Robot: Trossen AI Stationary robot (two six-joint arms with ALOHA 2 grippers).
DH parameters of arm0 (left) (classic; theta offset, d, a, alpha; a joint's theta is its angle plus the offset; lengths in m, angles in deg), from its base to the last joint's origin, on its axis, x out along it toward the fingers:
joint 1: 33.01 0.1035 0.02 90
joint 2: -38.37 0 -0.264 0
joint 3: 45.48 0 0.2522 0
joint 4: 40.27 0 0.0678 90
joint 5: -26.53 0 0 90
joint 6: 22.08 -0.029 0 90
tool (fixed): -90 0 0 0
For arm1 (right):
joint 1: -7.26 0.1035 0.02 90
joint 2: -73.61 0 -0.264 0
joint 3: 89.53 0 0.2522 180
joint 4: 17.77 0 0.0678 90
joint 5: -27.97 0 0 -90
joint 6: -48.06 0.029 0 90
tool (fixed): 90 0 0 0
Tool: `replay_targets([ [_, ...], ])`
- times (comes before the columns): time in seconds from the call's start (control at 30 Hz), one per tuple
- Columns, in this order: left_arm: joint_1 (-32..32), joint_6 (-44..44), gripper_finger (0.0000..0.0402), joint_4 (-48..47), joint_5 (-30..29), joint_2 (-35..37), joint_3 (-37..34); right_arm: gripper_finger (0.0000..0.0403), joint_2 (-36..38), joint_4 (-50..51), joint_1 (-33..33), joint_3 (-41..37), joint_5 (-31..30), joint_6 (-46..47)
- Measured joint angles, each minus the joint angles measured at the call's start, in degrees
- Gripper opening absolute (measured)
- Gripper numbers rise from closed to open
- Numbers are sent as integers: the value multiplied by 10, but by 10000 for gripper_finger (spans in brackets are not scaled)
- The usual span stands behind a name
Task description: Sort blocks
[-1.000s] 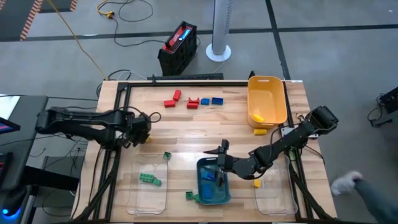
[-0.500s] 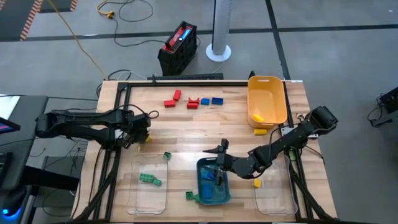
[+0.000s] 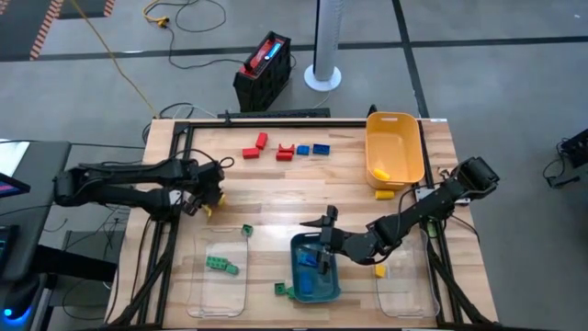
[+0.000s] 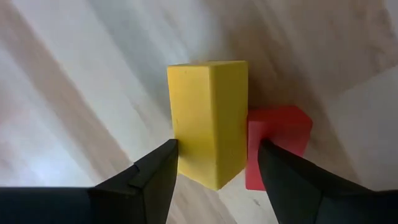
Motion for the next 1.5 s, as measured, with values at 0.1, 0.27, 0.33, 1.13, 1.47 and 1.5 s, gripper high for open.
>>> replay_targets([
  [0.1, 1, 7, 212, 38, -15, -15, 1, 299, 0, 0, 1, 0, 0, 0],
  [0.27, 9, 1, 212, 70, -22, -29, 1, 299, 0, 0, 1, 0, 0, 0],
  [0.33, 15, 5, 212, 75, -22, -32, 1, 299, 0, 0, 1, 0, 0, 0],
  [1.13, 89, 24, 212, 103, -16, -79, 11, 299, 0, -16, 1, 0, 0, -11],
  [1.47, 77, 192, 212, 2, -60, -80, 109, 299, 0, -13, 1, 0, 0, -16],
  [1.5, 77, 212, 212, -18, -60, -80, 120, 299, 0, -13, 1, 0, 0, -16],
])
